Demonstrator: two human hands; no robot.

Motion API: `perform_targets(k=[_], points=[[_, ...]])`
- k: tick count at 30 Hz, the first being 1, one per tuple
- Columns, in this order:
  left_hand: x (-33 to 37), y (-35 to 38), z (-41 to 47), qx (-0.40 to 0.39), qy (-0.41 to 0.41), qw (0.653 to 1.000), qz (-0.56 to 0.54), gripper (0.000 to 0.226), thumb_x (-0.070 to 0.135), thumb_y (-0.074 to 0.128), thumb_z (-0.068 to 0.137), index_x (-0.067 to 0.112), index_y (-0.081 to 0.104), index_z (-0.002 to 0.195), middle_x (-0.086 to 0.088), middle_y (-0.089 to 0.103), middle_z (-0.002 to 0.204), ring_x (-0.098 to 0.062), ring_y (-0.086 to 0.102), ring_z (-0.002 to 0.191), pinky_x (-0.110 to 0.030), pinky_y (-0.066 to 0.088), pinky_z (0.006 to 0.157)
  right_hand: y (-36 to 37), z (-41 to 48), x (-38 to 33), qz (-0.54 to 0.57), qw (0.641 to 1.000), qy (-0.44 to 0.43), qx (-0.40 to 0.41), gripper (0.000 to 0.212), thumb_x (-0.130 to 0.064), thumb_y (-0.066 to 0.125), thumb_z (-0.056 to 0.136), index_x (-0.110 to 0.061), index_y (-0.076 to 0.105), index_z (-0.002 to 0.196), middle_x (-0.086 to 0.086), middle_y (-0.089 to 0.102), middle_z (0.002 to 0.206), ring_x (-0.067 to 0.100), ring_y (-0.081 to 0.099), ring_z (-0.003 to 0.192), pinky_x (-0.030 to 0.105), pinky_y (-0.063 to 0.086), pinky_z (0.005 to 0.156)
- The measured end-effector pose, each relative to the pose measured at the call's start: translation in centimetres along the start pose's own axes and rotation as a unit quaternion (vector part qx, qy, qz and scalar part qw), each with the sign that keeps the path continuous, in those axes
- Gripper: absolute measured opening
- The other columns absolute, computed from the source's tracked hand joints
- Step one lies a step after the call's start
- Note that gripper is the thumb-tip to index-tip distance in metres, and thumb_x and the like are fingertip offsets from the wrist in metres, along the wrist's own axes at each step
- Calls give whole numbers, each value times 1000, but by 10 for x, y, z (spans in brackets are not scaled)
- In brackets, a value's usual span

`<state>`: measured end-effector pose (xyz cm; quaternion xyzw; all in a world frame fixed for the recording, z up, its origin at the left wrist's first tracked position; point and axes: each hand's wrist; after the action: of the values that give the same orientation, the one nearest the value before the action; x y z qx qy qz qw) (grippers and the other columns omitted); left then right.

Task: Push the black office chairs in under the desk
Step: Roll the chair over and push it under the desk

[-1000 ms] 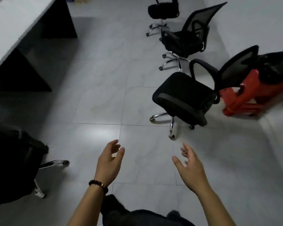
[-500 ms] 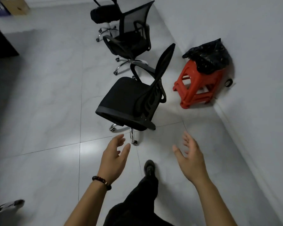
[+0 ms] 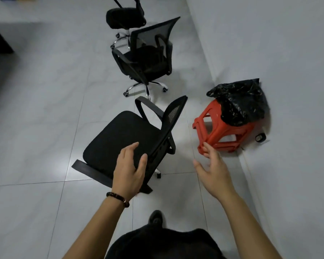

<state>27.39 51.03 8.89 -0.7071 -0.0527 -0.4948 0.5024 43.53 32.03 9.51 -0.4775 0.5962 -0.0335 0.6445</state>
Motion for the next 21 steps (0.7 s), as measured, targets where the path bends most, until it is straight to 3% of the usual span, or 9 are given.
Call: perform_targets(k=[7,10,13,16,21], points=[[28,47,59,78,-66,994,47,45,37,49,95,17,45,135,1,49,132,-11,44,123,-27,37,101,-15,144,-8,-9,987,-133,-92,61,-38,58,94,-25,32,149,-6,40,145,5,43,128,34,40,107],[38,78,59,115,-156,979,69,45,39,46,96,17,44,135,-1,50,132,-14,46,122,-32,41,101,-13,198,-9,-62,960,-229,-149,56,-39,54,96,-24,36,147,-7,38,146,7,37,134,28,33,109],[54,108,46,164,-267,941,129,46,46,40,96,16,49,131,-2,57,125,-18,53,115,-39,41,101,-7,238,-9,-89,922,-302,-224,54,-43,51,97,-24,38,146,-3,38,148,11,30,138,27,25,113],[69,138,36,172,-334,890,259,56,56,26,94,18,57,122,0,63,114,-20,55,112,-50,24,113,2,267,-4,-158,874,-348,-301,54,-52,45,96,-25,43,143,-2,40,147,14,23,142,40,20,118],[78,159,36,158,-401,846,313,62,61,22,92,21,54,127,0,55,125,-21,44,125,-52,10,116,10,292,-1,-238,812,-388,-365,59,-68,35,92,-33,48,136,-5,36,145,14,8,143,60,8,114]])
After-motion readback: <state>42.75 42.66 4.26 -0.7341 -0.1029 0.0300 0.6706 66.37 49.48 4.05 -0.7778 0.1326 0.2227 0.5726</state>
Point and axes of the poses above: each hand's wrist, its own z-axis towards the middle knuckle, its own y-axis out of the palm, x = y × z
